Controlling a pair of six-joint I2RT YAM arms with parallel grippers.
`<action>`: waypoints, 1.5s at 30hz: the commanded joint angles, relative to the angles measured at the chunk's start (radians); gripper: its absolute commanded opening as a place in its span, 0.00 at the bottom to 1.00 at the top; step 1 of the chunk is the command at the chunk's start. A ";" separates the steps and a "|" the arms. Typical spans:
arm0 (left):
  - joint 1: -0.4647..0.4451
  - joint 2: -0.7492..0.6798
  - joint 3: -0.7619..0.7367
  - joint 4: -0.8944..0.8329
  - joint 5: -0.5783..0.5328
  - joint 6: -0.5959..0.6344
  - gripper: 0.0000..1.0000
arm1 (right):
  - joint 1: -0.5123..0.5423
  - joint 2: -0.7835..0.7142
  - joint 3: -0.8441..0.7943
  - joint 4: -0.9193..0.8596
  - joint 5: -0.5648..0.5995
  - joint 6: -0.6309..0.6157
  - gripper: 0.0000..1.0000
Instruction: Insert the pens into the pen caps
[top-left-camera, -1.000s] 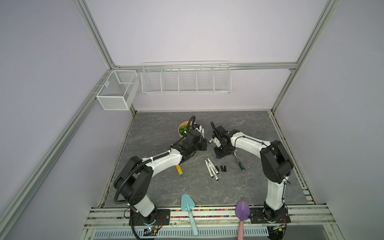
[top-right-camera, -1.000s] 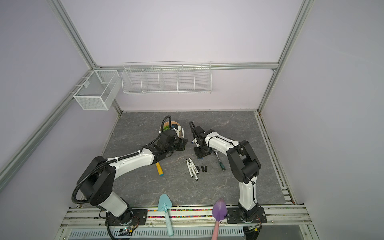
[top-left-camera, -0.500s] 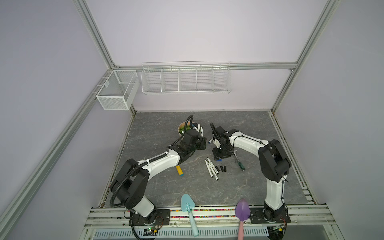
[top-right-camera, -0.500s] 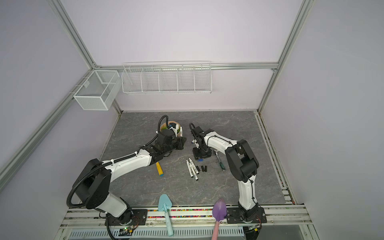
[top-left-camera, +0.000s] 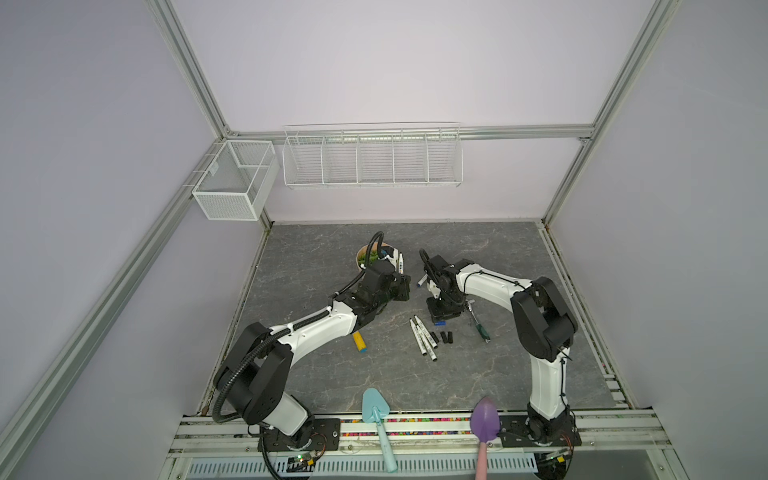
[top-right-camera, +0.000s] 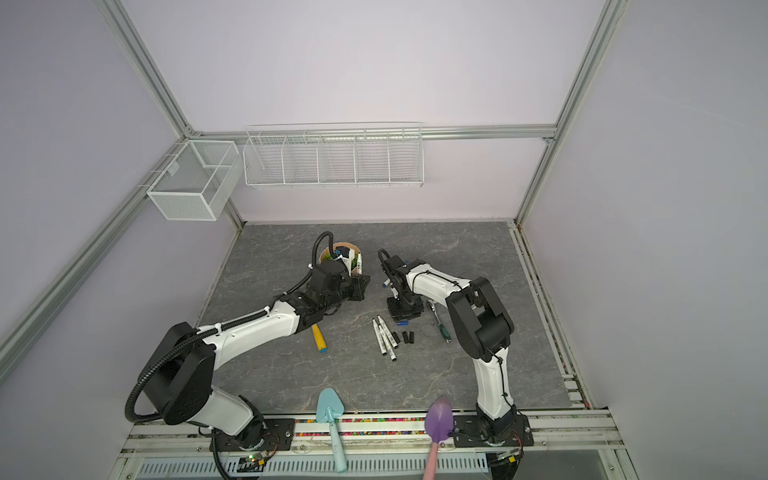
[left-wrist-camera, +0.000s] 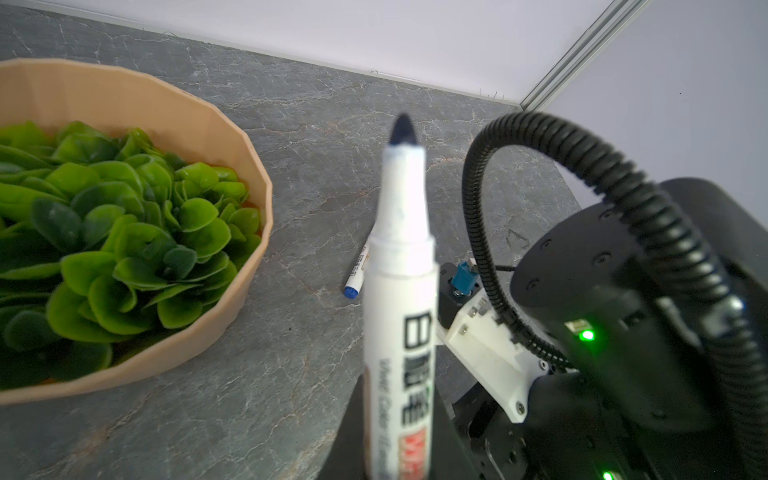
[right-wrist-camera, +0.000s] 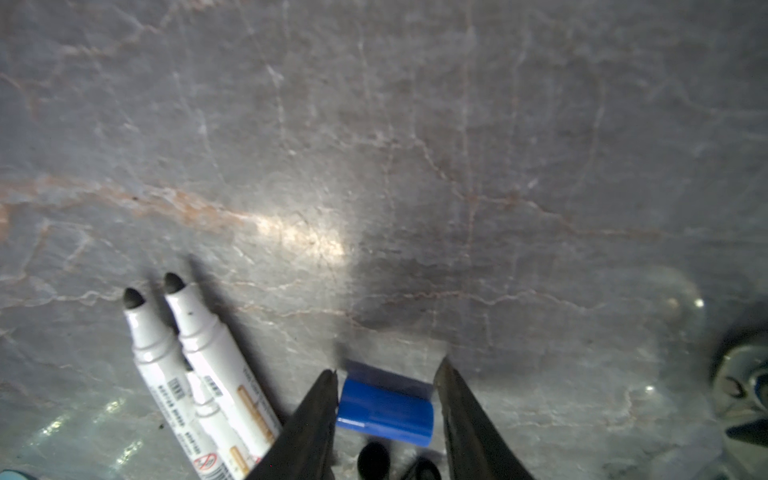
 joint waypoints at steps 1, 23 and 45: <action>0.005 -0.024 -0.017 0.006 -0.010 0.010 0.00 | 0.020 0.005 -0.010 -0.049 0.021 -0.021 0.48; 0.005 -0.030 -0.016 -0.006 -0.032 0.001 0.00 | 0.038 -0.024 -0.029 -0.005 0.130 -0.213 0.29; 0.005 -0.084 -0.060 0.040 -0.176 -0.041 0.00 | 0.018 -0.130 -0.034 0.022 0.146 -0.192 0.61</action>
